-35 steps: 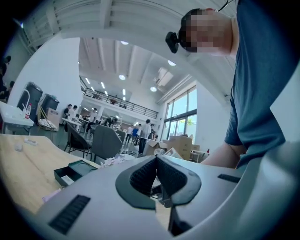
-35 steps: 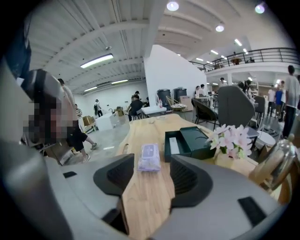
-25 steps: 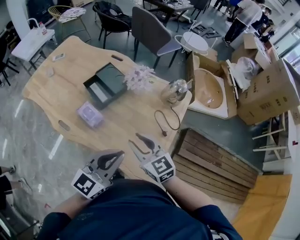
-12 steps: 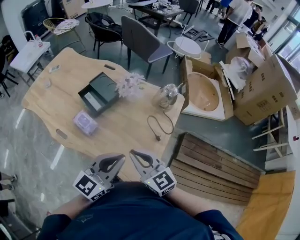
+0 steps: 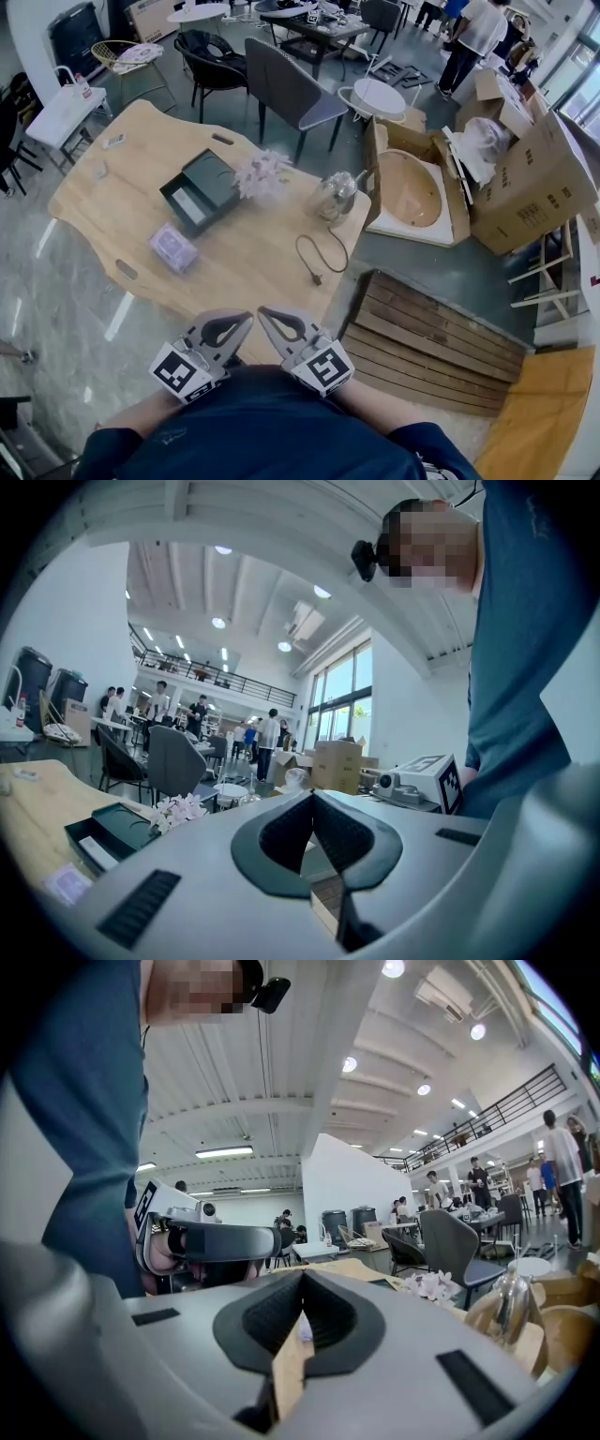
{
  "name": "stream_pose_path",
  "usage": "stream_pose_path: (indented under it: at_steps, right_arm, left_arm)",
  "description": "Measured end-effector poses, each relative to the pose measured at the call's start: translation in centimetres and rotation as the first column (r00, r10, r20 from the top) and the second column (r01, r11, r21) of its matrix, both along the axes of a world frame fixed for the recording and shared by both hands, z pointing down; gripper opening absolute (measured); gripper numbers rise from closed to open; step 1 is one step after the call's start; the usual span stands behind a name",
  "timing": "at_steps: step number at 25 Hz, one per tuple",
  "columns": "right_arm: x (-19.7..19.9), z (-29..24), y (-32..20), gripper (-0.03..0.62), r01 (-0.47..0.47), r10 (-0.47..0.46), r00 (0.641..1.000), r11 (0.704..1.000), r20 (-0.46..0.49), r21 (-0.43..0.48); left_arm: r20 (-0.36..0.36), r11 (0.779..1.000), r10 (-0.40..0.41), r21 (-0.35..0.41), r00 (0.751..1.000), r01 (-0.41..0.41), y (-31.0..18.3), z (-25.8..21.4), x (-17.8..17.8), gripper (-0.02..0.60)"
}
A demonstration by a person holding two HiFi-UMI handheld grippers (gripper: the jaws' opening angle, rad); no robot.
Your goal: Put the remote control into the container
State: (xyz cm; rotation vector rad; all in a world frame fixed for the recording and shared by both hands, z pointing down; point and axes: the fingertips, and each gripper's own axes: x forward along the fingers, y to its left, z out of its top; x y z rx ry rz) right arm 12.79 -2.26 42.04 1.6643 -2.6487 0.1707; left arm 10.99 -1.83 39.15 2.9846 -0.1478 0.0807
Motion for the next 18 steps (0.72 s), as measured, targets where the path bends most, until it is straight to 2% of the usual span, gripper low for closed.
stream_pose_path:
  at_steps: [18]
  right_arm:
    - [-0.53,-0.16,0.69,0.018,0.003,-0.003,1.0,1.0,-0.003,-0.005]
  left_arm:
    - [-0.019,1.0,-0.015,0.004,1.0,0.015,0.66,-0.42,-0.85,0.031]
